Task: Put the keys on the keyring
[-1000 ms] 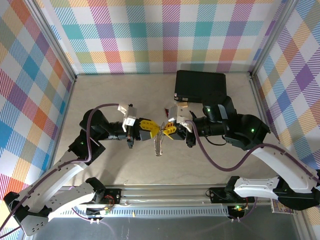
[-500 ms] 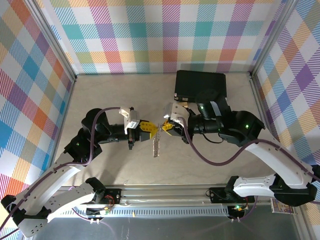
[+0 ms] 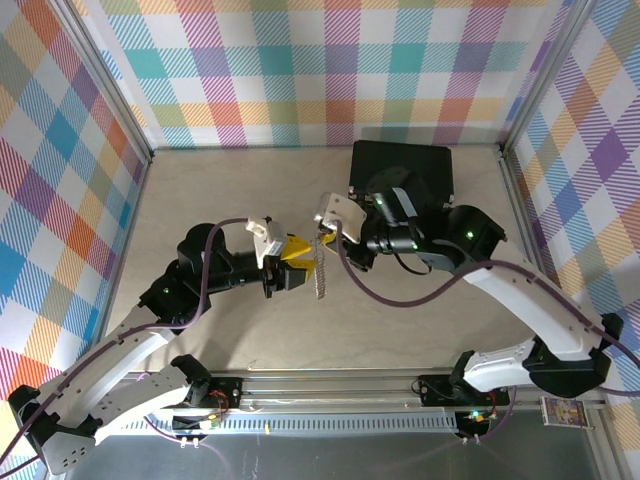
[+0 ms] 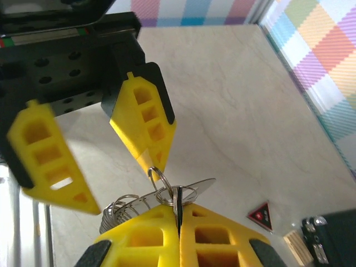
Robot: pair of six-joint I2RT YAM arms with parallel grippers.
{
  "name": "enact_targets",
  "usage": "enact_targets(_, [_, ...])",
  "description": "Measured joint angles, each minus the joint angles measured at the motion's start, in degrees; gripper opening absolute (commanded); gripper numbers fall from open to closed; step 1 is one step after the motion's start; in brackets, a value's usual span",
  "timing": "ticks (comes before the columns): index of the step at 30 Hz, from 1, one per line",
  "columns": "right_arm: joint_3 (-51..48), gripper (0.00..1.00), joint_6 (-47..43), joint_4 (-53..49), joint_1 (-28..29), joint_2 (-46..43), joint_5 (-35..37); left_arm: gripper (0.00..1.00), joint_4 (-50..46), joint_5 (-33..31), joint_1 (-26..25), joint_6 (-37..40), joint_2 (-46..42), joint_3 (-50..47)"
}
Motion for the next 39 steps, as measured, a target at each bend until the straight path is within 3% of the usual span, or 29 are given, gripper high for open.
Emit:
enact_targets(8, [3.02,0.00,2.43,-2.84,-3.06,8.76,3.93,0.68,2.14,-6.95,0.00,-3.26,-2.40,-5.53])
enact_targets(14, [4.46,0.00,5.33,-2.80,-6.32,13.42,3.93,0.99,1.18,-11.63,0.00,-4.92,-5.62,-7.04])
enact_targets(23, [10.32,0.00,10.16,-3.06,-11.54,20.68,2.78,1.00,-0.94,-16.48,0.00,-6.29,-8.04,-8.57])
enact_targets(39, [10.78,0.00,14.38,-2.10,-15.06,27.54,1.05,1.00,-2.19,-18.38,0.00,-10.01,-9.66,-10.71])
